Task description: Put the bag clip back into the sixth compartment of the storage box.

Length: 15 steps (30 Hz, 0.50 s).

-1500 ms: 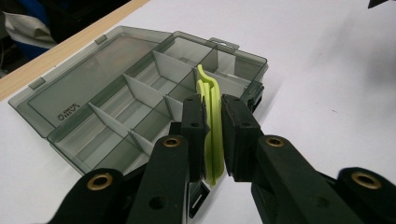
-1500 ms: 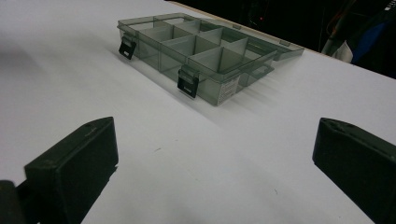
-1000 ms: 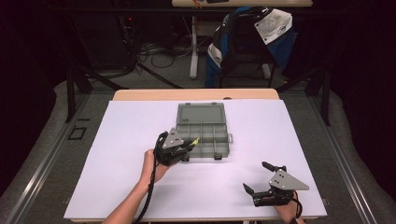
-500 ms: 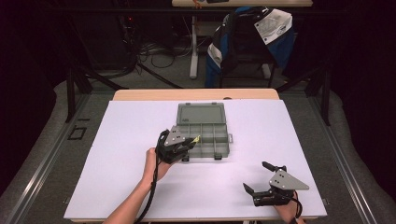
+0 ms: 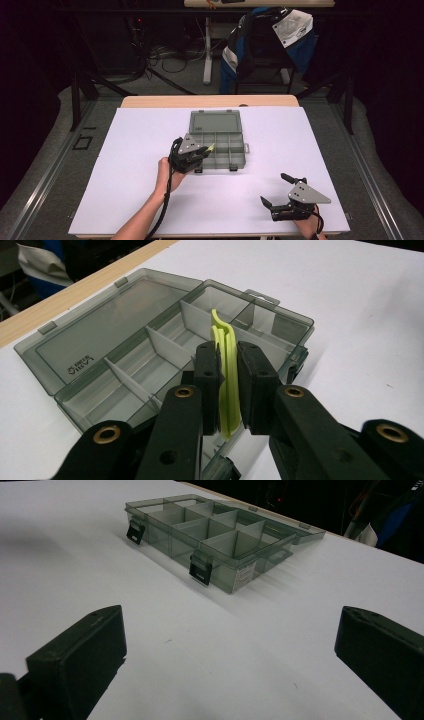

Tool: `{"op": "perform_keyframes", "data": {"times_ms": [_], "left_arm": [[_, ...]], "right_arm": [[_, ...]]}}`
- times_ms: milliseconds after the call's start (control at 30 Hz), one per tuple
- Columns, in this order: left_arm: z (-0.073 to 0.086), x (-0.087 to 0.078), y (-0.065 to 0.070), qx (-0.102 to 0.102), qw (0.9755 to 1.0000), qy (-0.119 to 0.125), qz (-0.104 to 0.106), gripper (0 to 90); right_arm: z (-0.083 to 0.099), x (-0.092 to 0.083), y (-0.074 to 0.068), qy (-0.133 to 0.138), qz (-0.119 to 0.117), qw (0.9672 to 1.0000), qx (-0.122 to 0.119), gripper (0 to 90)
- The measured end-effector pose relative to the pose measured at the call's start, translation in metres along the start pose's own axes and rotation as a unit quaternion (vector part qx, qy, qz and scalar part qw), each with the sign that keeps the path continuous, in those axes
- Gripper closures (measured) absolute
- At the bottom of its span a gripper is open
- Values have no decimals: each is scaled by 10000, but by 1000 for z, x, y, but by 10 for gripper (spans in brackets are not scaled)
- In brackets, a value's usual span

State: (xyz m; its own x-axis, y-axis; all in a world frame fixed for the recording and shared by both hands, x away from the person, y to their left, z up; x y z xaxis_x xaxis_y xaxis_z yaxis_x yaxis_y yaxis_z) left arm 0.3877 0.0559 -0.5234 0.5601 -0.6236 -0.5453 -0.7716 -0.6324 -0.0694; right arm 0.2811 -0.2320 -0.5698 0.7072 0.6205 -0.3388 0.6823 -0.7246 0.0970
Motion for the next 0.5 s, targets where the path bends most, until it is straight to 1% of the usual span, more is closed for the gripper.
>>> {"op": "perform_keyframes", "data": {"times_ms": [300,367,500], "left_arm": [[1,0,-2,-77,10000,-3,-44,801],[1,1,-3,-127,9999,-11,-84,802],[2,3,-4,-221,9997,-5,-92,802]], "right_arm": [[0,0,0,11,0,10000,21,0],[0,1,0,4,-1,10000,18,0],[0,1,0,-6,-7,10000,31,0]]}}
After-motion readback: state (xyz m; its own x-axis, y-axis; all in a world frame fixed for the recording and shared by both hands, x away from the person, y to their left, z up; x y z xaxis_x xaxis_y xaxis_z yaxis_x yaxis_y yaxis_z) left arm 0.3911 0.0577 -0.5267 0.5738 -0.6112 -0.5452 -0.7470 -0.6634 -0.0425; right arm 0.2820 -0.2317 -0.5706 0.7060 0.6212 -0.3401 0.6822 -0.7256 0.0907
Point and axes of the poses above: each handheld gripper's, and its own axes: x roughly forward along the jaws, z roughly out of its underside, y roughly to its right, the point moved 5 cm from there along x, roughly forward along the jaws, and after that the axes turned 2 degrees about -z, right-handed, at the moved point
